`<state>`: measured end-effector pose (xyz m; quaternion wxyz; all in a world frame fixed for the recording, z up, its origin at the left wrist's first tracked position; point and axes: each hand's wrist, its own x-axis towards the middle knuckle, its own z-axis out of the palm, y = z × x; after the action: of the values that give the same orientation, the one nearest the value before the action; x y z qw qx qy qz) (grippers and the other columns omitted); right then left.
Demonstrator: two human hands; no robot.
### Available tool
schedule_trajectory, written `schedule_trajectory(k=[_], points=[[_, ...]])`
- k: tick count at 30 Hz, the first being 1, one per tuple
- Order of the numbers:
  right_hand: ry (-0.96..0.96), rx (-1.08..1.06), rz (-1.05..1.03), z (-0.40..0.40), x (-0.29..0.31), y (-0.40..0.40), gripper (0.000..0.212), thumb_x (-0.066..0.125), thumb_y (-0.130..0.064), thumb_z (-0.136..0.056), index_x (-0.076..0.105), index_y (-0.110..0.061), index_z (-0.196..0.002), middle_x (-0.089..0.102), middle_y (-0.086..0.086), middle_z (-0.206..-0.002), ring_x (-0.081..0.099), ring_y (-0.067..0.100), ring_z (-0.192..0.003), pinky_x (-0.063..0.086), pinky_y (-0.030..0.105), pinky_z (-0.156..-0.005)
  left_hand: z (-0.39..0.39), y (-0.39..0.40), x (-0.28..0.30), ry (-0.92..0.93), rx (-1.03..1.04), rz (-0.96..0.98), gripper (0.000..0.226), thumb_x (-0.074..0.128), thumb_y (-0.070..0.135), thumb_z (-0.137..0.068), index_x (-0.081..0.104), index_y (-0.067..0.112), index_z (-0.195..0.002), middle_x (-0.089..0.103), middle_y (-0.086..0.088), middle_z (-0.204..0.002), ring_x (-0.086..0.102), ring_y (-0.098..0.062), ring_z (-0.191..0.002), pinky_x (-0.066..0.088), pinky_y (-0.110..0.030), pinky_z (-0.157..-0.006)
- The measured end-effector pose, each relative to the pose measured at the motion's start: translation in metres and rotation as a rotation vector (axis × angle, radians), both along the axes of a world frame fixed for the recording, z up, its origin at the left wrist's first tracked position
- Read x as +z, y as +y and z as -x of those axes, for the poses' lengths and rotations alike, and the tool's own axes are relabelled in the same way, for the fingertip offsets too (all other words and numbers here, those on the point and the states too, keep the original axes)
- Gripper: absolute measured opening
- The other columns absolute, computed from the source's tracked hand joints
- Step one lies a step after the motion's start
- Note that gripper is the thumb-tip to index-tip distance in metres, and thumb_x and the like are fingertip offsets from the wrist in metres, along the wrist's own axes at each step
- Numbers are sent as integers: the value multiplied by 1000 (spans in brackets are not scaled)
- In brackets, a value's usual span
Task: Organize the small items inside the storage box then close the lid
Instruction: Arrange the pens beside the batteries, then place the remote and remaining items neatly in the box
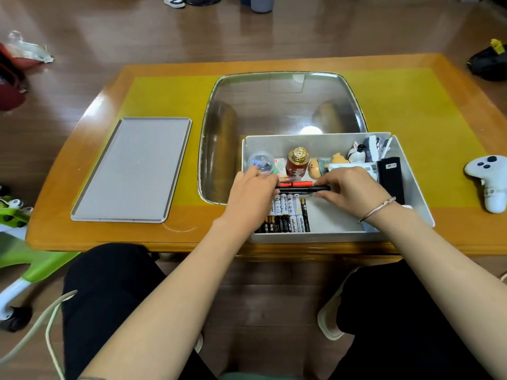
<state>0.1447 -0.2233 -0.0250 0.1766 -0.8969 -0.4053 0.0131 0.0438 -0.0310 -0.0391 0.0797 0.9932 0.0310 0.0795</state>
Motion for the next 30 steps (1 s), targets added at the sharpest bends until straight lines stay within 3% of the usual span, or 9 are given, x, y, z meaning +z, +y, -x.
schedule_trajectory(k=[2,5,8,11,14,18,30], points=[[-20,8,5,1,-2,3,22,75,-20,-77,74,-9,-96,67,10,-80,62,29,-77,46,31,-69,0,-2,2,9,24,2,21,45,28,-100,59,19,-113,66,0,-111,46,-20,-103,32,-32,-80],[-60,-46,57,2,-7,11,23,71,-20,-81,73,-11,-101,69,13,-88,62,32,-86,45,34,-74,2,-8,5,6,79,6,21,50,20,-97,57,18,-117,63,-1,-117,45,-21,-107,33,-30,-82],[-65,-116,142,1,-12,20,23,68,-23,-83,72,-15,-105,69,13,-92,60,31,-91,41,33,-73,10,-20,11,4,97,72,33,47,33,-98,52,12,-124,55,-6,-124,45,-24,-111,39,-34,-89],[-41,-121,232,-1,-13,33,23,65,-25,-84,71,-15,-105,66,12,-96,59,30,-93,41,32,-74,13,-31,13,185,29,91,46,33,43,-100,46,11,-130,45,-8,-137,40,-25,-124,38,-41,-97],[-18,-141,235,0,-16,43,25,65,-22,-83,68,-10,-105,62,15,-102,58,32,-97,43,34,-79,12,-34,11,426,13,123,59,24,51,-100,36,12,-143,25,-7,-155,23,-25,-141,27,-47,-109],[4,-137,259,2,-22,49,25,66,-19,-83,62,-6,-104,60,16,-106,58,33,-99,48,38,-85,11,-36,5,623,28,172,75,17,62,-96,18,13,-152,3,-7,-161,5,-25,-147,16,-50,-115],[26,-88,187,0,-24,53,16,62,-17,-86,66,-8,-99,64,13,-102,58,28,-96,45,33,-82,11,-35,2,664,97,188,89,14,73,-89,8,12,-153,-7,-14,-159,-4,-27,-147,9,-50,-116]])
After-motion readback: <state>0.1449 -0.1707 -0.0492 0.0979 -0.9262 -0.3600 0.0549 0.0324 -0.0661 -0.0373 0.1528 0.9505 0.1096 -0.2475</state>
